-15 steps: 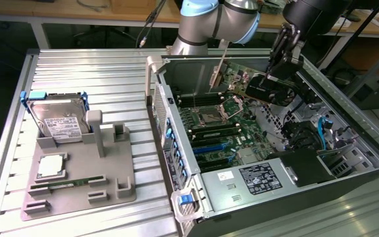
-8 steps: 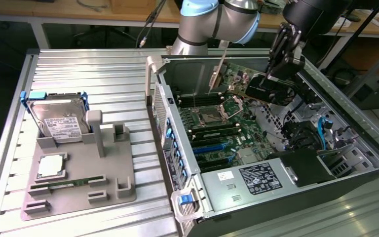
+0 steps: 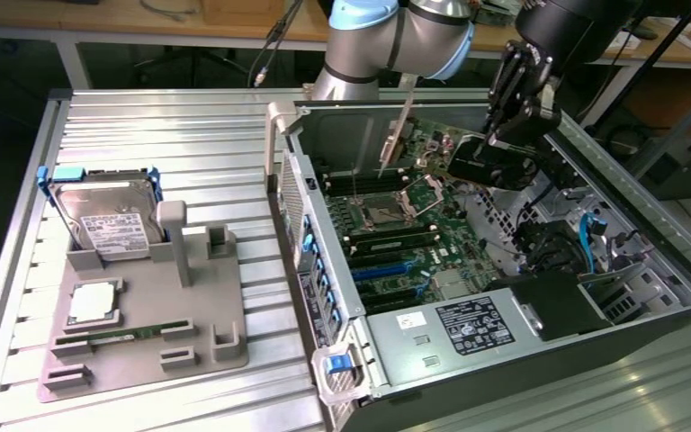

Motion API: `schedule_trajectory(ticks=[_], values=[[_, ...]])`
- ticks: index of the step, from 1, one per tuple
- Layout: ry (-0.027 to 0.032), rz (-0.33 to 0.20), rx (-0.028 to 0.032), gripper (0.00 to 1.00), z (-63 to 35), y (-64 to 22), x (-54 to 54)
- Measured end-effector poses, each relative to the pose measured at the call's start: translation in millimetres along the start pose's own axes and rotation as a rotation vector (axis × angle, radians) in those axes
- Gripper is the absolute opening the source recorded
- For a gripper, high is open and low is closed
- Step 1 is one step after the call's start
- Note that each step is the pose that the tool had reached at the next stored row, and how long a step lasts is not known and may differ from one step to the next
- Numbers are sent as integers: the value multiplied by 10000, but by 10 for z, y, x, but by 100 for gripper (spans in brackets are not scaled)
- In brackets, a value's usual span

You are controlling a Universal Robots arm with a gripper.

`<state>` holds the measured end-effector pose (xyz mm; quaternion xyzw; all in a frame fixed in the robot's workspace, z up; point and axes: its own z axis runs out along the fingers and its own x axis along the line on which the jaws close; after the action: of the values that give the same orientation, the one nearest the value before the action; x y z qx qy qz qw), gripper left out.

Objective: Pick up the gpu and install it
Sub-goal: 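Insert the gpu into the slot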

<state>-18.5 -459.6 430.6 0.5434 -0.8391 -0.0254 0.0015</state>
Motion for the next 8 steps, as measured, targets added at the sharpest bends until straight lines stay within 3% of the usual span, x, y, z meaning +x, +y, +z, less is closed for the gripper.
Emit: schedule_trajectory(ticks=[8], values=[[47,-1002,-24,27,0,0,0]])
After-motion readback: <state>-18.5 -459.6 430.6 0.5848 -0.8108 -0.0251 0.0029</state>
